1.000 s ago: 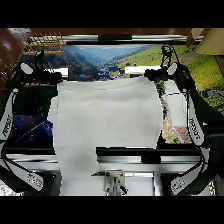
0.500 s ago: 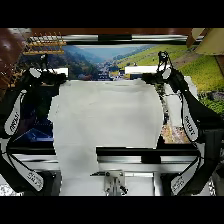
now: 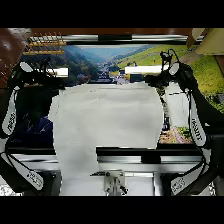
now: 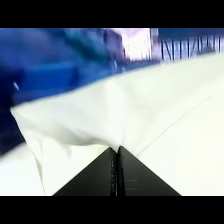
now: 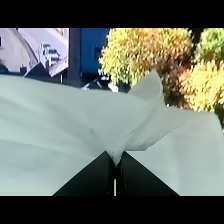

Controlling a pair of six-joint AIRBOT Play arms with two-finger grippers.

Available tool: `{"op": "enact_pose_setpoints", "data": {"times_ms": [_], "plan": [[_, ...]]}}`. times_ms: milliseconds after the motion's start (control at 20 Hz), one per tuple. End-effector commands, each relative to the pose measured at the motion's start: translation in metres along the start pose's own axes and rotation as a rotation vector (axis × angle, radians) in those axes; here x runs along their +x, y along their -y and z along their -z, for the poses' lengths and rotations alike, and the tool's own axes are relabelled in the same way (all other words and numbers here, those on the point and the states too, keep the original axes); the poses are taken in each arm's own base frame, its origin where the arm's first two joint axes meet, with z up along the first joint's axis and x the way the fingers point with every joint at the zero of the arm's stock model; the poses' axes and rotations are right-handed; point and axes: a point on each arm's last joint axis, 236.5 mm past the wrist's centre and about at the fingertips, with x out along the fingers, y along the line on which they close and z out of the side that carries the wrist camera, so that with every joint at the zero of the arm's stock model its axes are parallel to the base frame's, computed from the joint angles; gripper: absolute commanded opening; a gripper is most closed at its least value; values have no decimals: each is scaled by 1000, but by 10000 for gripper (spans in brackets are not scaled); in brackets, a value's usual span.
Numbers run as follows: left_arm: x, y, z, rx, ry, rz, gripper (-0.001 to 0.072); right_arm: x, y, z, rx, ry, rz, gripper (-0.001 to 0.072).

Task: Fold the shirts.

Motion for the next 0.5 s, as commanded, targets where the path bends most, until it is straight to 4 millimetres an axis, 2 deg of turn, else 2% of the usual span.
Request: {"op": "enact_pose_setpoints", "data": {"times_ms": [0,150,250,450], "plan": [[-8,11,47,13,-204,55,26,-9,-1,51,13,-216,-3,63],[-18,10,59,12,-253,47,26,-17,-3,78,13,-337,-10,62],[-25,17,73,11,-313,69,26,-24,-1,95,13,-414,-4,63],[-14,18,92,-21,-377,86,26,-20,0,110,23,-473,34,62]]}}
